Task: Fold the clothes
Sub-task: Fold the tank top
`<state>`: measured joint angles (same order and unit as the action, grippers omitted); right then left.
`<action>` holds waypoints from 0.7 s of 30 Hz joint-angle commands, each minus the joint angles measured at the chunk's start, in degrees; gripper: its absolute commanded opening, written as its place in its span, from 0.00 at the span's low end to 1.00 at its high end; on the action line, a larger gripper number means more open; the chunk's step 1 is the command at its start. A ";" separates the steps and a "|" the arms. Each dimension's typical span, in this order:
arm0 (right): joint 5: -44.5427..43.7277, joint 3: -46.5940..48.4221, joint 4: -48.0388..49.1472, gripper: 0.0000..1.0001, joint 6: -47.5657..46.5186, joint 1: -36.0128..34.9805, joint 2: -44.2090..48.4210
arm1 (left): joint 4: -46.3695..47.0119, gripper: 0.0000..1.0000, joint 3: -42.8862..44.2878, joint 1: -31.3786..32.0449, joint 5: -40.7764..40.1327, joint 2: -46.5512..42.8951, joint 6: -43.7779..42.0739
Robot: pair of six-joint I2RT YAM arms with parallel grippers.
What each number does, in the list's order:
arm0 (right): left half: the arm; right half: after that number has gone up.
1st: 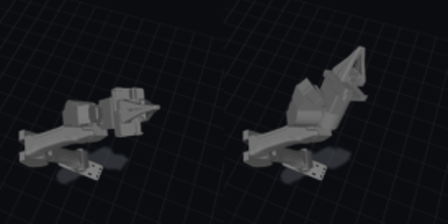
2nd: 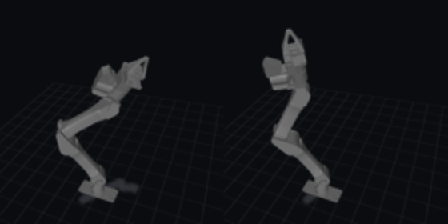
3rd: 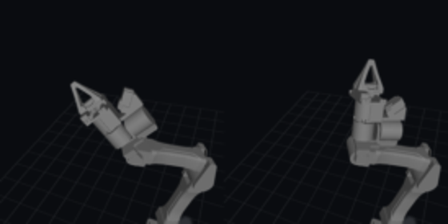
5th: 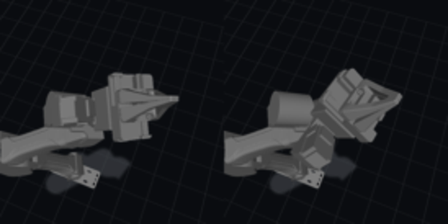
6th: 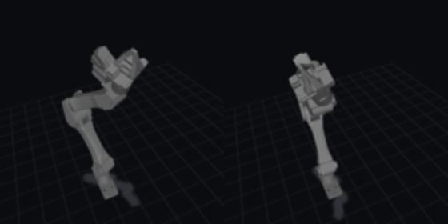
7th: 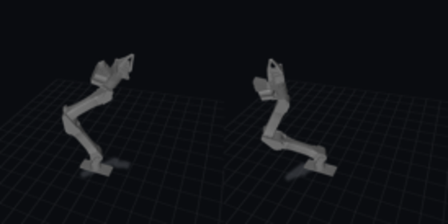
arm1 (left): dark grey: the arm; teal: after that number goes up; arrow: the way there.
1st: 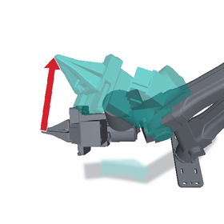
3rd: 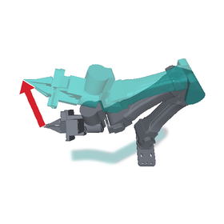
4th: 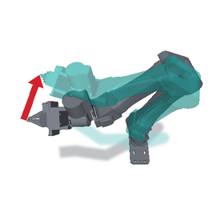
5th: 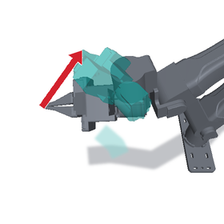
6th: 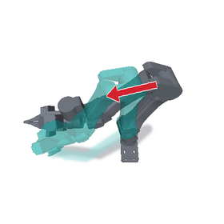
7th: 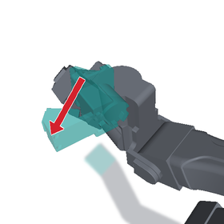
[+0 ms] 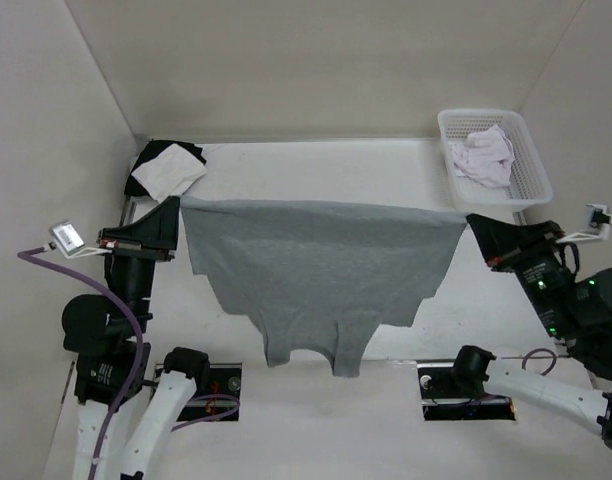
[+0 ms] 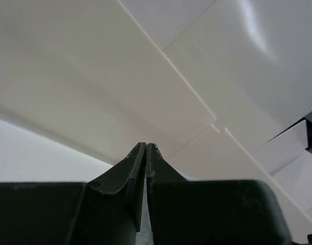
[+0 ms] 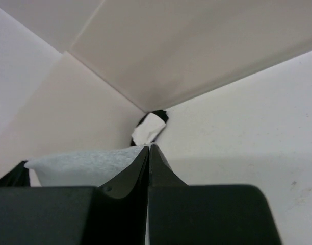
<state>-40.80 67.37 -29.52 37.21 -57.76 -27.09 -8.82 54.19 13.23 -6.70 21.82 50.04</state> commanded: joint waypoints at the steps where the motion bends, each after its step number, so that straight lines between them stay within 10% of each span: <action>1: -0.53 -2.59 -0.64 0.01 -4.34 0.57 -6.47 | -3.40 0.00 -2.94 0.26 -1.56 3.30 -1.09; 10: 38.66 -14.64 24.91 0.02 1.71 35.97 -33.41 | 13.62 0.00 -16.66 -4.31 -3.14 27.52 0.50; 21: 51.43 15.40 28.64 0.02 4.53 49.10 -78.01 | 26.31 0.00 5.04 -12.14 4.94 71.77 3.39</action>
<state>5.82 76.20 -5.41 40.93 -10.41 -104.57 10.09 53.39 1.98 -4.56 94.06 52.34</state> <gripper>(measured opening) 0.022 0.032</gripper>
